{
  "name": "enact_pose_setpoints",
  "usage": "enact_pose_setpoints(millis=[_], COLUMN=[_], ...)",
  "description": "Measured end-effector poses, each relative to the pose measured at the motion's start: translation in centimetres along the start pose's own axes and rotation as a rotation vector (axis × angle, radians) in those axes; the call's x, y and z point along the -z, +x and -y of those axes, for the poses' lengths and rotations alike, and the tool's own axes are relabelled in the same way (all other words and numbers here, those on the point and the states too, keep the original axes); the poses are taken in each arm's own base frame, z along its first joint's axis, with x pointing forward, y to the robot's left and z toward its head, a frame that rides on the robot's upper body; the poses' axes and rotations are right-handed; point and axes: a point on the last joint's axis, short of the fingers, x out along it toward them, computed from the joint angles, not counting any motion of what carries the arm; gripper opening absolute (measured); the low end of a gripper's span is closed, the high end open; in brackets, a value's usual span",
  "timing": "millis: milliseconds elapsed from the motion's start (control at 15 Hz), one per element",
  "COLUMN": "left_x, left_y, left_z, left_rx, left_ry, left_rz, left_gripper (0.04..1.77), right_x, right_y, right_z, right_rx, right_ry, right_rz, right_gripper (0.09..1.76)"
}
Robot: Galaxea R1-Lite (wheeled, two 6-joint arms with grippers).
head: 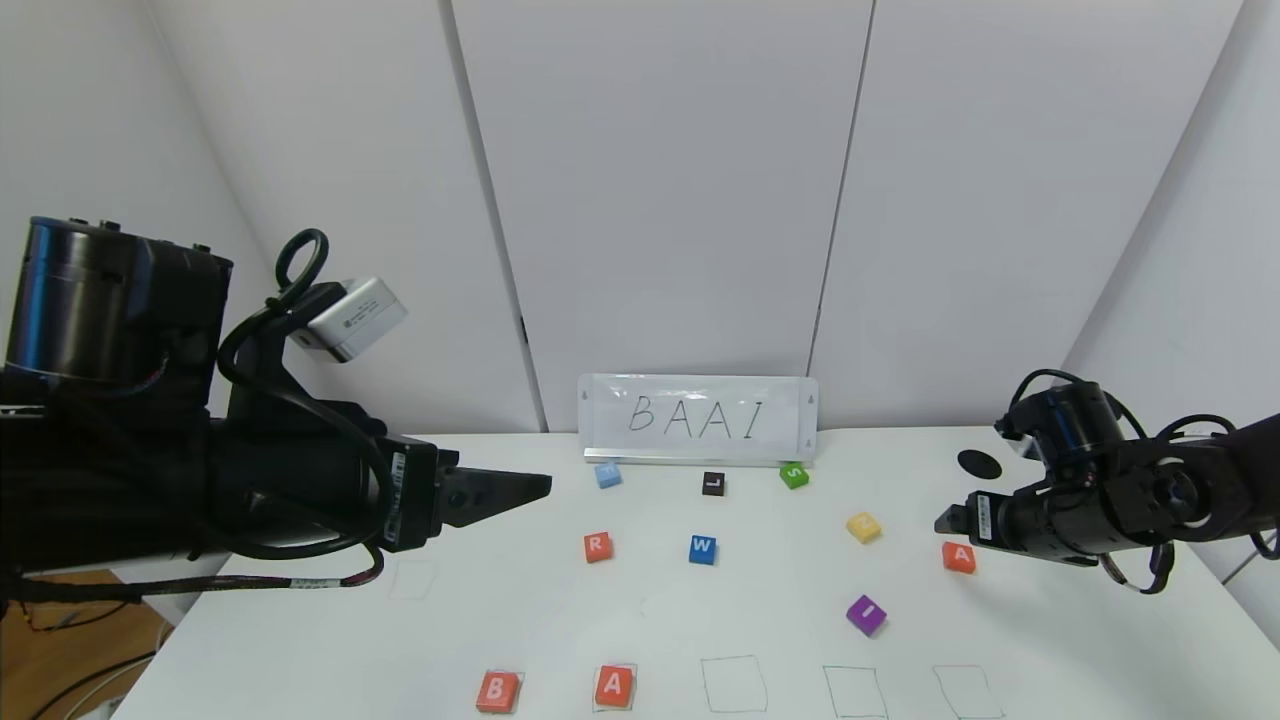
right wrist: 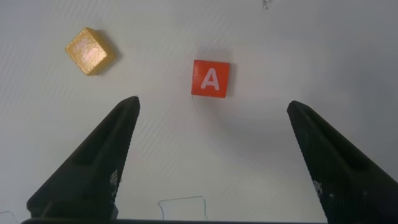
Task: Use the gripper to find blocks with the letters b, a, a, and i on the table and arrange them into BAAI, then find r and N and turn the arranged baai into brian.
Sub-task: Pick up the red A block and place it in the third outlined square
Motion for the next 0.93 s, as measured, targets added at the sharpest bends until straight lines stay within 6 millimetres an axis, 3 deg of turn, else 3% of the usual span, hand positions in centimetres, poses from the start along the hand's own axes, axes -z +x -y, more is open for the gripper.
enact_pose_setpoints(millis=[933], left_x=[-0.1], left_y=[0.4], left_z=[-0.3], left_rx=[-0.009], left_ry=[-0.004], left_rz=[-0.007], left_gripper=[1.72], right_x=[0.5], right_y=[4.0], right_z=[-0.1], right_rx=[0.030], right_ry=[-0.004], right_rz=[-0.066], right_gripper=[1.71])
